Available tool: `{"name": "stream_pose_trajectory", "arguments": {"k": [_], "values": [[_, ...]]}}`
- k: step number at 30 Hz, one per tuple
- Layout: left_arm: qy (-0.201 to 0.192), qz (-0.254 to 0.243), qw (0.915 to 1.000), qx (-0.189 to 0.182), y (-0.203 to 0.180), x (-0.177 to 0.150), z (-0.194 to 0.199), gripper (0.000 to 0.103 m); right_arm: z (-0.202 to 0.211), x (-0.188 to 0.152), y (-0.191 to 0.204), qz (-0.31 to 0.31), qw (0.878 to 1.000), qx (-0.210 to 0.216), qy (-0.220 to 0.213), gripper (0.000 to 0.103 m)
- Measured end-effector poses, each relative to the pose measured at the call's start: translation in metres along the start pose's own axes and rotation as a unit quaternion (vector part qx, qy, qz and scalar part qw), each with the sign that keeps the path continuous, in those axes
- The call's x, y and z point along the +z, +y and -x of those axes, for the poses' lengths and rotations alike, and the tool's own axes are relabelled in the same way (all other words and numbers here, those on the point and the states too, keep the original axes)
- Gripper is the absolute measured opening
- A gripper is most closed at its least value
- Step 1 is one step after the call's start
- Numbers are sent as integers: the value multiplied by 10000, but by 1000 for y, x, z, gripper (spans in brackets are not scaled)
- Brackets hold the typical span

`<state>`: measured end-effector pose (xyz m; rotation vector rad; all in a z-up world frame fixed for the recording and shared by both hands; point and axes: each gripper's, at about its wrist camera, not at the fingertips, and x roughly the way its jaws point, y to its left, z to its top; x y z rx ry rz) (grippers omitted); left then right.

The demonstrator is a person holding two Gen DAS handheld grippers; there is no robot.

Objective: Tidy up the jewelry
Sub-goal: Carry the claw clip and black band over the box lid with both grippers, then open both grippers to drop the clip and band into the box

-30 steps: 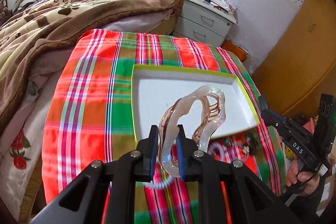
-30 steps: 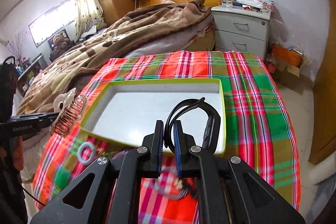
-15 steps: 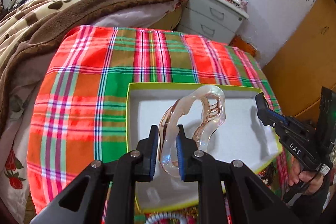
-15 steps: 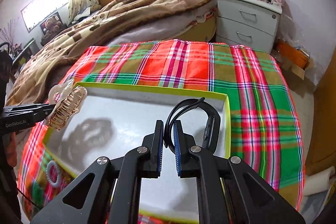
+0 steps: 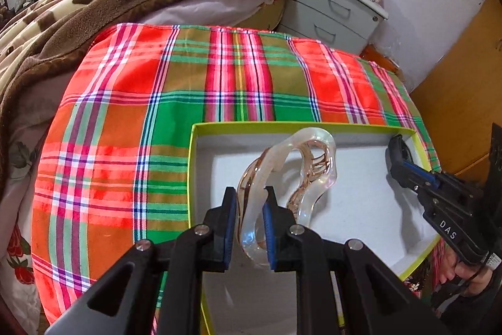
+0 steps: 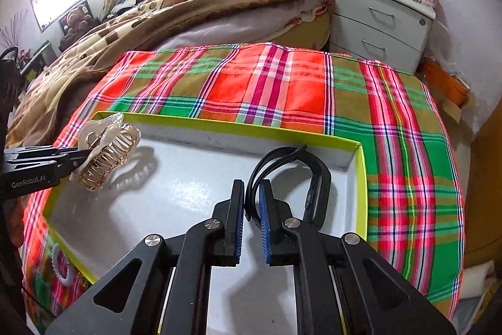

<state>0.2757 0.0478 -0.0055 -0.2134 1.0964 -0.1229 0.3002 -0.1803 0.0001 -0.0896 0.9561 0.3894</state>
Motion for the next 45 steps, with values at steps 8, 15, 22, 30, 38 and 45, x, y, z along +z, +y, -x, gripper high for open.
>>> {"name": "stream_pose_trajectory", "arguments": {"k": [8, 15, 22, 30, 38, 45], "values": [[58, -9, 10000, 10, -3, 0, -3, 18, -7, 0, 1, 5, 9999, 29, 102, 10], [-1, 22, 10000, -24, -2, 1, 1, 30, -5, 1, 1, -18, 10000, -9, 51, 10], [-89, 37, 10000, -23, -3, 1, 10, 34, 3, 4, 1, -29, 10000, -54, -47, 15], [-394, -142, 9986, -315, -14, -11, 45, 43, 30, -5, 3, -114, 9994, -10, -340, 16], [-678, -108, 9966, -447, -9, -43, 84, 43, 77, -28, 0, -361, 9965, 64, -754, 18], [-754, -85, 9965, -358, -1, -86, 102, 44, 104, -62, 7, -526, 9942, 246, -905, 19]]}}
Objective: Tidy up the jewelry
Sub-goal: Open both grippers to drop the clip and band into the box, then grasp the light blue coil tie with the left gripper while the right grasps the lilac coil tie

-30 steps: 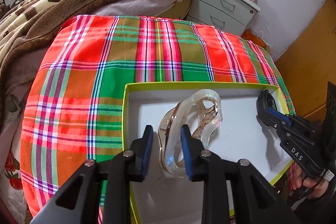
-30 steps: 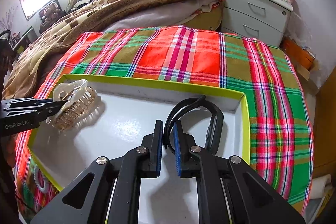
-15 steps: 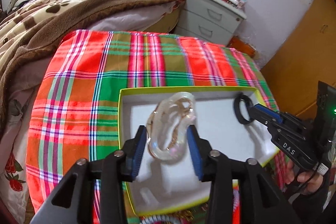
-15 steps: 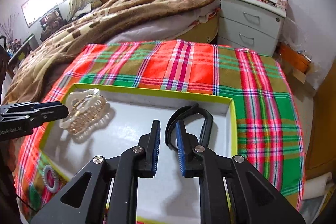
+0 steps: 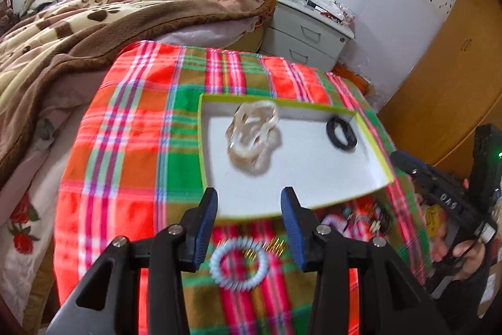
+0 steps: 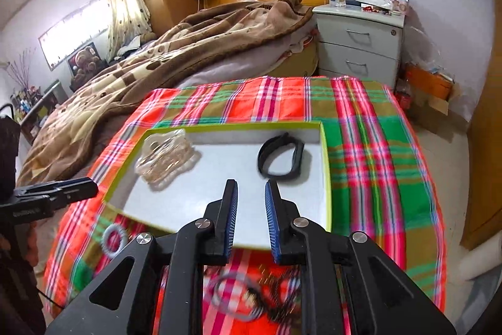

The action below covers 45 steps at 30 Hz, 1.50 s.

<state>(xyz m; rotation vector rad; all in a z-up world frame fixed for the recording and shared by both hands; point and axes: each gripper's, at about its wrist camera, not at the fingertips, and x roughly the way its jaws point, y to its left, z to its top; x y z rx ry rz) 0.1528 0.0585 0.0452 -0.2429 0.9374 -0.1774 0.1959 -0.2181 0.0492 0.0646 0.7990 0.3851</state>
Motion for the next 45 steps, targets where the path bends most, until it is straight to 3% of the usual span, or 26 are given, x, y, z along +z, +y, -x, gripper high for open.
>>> {"name": "stream_pose_trajectory", "arguments": {"k": [10, 21, 22, 25, 28, 34, 39, 43, 45], "values": [[197, 288, 9993, -91, 18, -41, 6, 44, 6, -32, 16, -83, 9998, 181, 93, 19], [436, 135, 9987, 233, 22, -57, -12, 44, -1, -58, 36, 86, 9993, 185, 319, 20], [482, 118, 9982, 333, 22, -58, -15, 44, -2, -59, 37, 66, 9993, 175, 320, 22], [504, 27, 9974, 519, 21, -61, -20, 44, -1, -62, 40, 40, 9992, 229, 320, 52], [495, -32, 9978, 450, 20, -62, -22, 44, 0, -64, 40, 38, 9993, 202, 296, 52], [424, -334, 9956, 764, 11, -62, -26, 43, -1, -67, 45, 61, 9993, 88, 367, 52], [363, -581, 9917, 1088, 6, -65, -27, 24, -7, -72, 52, 158, 9986, -46, 508, 52], [331, -421, 9933, 1026, 14, -64, -24, 11, -12, -73, 54, 93, 9983, -33, 581, 52], [310, -349, 9940, 988, 17, -65, -23, 11, -13, -74, 56, 95, 9983, -33, 581, 52]]}}
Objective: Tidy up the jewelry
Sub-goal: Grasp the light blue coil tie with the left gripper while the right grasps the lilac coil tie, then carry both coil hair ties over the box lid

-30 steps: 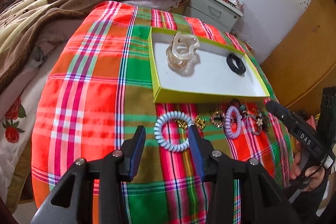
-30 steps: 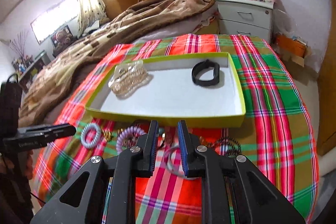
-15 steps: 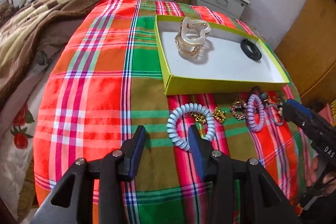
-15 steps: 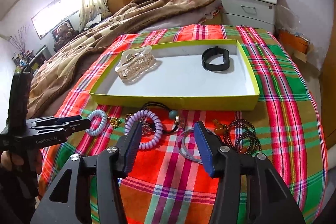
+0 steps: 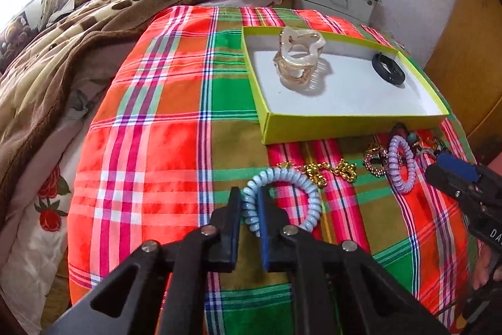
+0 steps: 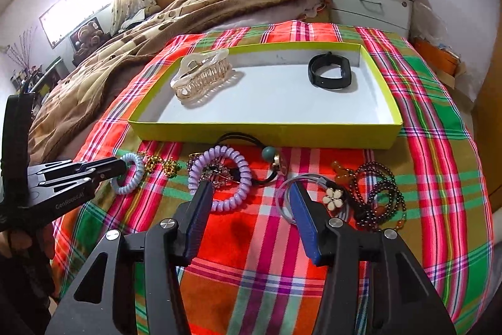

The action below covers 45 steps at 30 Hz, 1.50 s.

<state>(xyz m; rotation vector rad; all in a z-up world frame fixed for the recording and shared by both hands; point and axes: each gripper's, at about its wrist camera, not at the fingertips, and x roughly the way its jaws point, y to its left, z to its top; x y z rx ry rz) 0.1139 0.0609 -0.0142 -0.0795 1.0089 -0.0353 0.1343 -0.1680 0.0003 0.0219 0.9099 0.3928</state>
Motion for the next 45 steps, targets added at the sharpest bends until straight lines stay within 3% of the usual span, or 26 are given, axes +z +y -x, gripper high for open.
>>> {"name": "stream_pose_trajectory", "arguments": {"k": [5, 9, 11, 19, 21, 26, 45], "values": [[-71, 155, 9998, -113, 7, -1, 4, 10, -4, -1, 5, 51, 10000, -76, 24, 39], [-210, 224, 9994, -176, 11, -2, 14, 10, -7, -1, 8, 72, 10000, -36, 57, 36], [-259, 236, 9992, -215, 13, -2, 19, 10, -9, 0, 10, 84, 9999, -6, 74, 29], [-284, 271, 9984, -398, 15, -6, 27, 10, -21, 2, 11, 24, 9997, -18, 235, 28], [-270, 295, 9983, -432, 16, -7, 27, 10, -23, 2, 11, 25, 9997, -31, 256, 19], [-233, 327, 9982, -456, 16, -9, 27, 10, -25, 3, 6, -52, 9997, 12, 257, 12], [-303, 304, 9975, -565, 15, -7, 38, 10, 1, 1, 2, -115, 9998, 139, -68, 8]]}}
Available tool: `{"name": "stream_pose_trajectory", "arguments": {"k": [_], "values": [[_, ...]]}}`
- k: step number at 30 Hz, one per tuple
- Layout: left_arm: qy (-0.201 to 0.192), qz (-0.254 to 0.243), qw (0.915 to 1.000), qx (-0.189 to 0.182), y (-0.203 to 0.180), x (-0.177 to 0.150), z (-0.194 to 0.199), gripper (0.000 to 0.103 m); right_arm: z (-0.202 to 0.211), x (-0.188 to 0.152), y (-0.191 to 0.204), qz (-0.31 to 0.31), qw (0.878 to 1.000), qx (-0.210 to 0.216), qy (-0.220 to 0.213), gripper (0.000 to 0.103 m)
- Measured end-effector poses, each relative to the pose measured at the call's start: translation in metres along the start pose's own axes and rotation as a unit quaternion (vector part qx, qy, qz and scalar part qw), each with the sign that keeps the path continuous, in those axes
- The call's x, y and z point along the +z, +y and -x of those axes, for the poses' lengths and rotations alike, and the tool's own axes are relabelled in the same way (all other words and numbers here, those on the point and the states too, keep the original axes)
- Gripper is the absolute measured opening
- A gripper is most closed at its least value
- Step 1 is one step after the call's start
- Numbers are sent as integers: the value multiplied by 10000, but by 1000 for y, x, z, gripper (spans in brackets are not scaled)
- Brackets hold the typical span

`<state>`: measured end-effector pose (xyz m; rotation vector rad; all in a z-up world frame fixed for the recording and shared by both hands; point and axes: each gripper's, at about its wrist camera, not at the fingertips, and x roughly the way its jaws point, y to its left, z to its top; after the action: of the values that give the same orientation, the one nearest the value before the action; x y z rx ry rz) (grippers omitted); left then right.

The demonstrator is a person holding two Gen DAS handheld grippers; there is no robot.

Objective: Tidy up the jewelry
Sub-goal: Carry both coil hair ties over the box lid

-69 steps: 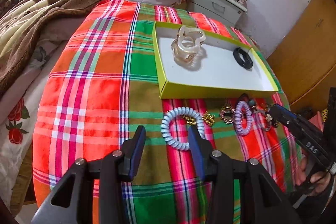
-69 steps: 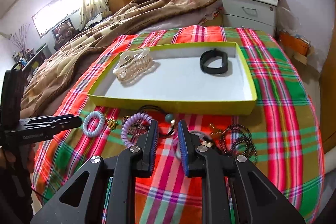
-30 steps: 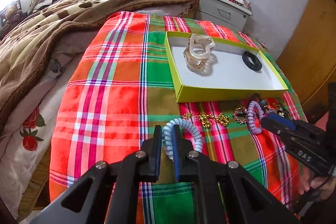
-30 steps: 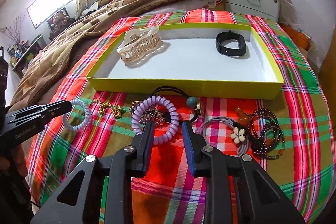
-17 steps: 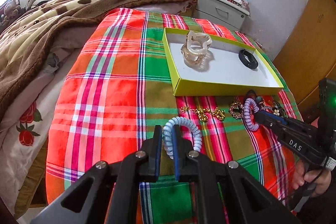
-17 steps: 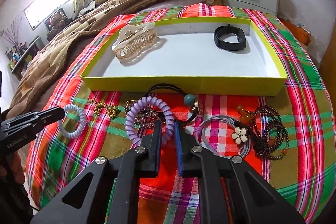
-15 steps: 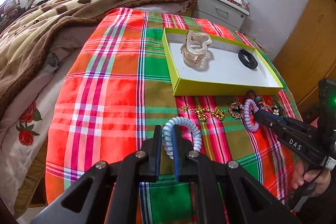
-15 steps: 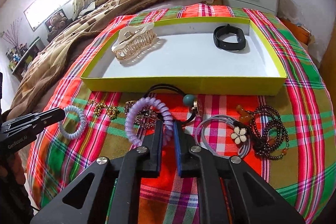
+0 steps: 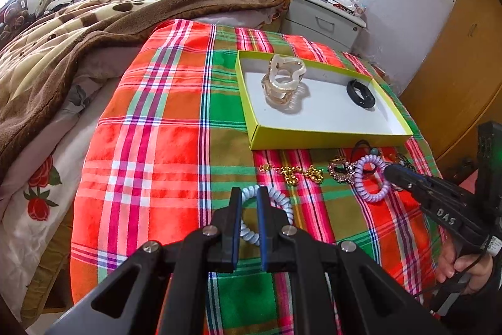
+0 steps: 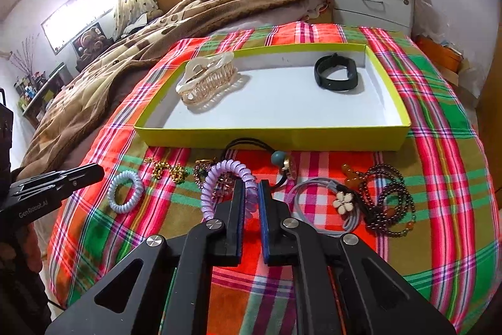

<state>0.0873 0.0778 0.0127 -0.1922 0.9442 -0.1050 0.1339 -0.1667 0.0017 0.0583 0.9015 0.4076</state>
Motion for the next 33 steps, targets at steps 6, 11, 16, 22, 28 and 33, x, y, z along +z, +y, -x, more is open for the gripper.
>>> {"name": "stream_pose_trajectory", "arguments": {"k": [6, 11, 16, 22, 28, 33], "values": [[365, 51, 9992, 169, 10, -7, -18, 14, 4, -5, 1, 65, 10000, 35, 55, 8], [512, -35, 9987, -17, 7, -7, -26, 36, 3, -5, -2, 20, 10000, 63, 66, 8], [461, -402, 9974, 385, -7, -6, -31, 35, 4, -4, -2, 35, 10000, 75, 33, 8], [460, -755, 9933, 742, -19, -4, -34, 11, 7, -2, -4, 21, 10000, 86, -4, 8], [390, -649, 9950, 655, -18, -1, -30, 10, 10, 1, -7, -3, 9999, 101, -61, 8], [233, -498, 9977, 386, -19, 10, -19, 10, 14, 6, -10, -25, 9998, 113, -139, 8]]}}
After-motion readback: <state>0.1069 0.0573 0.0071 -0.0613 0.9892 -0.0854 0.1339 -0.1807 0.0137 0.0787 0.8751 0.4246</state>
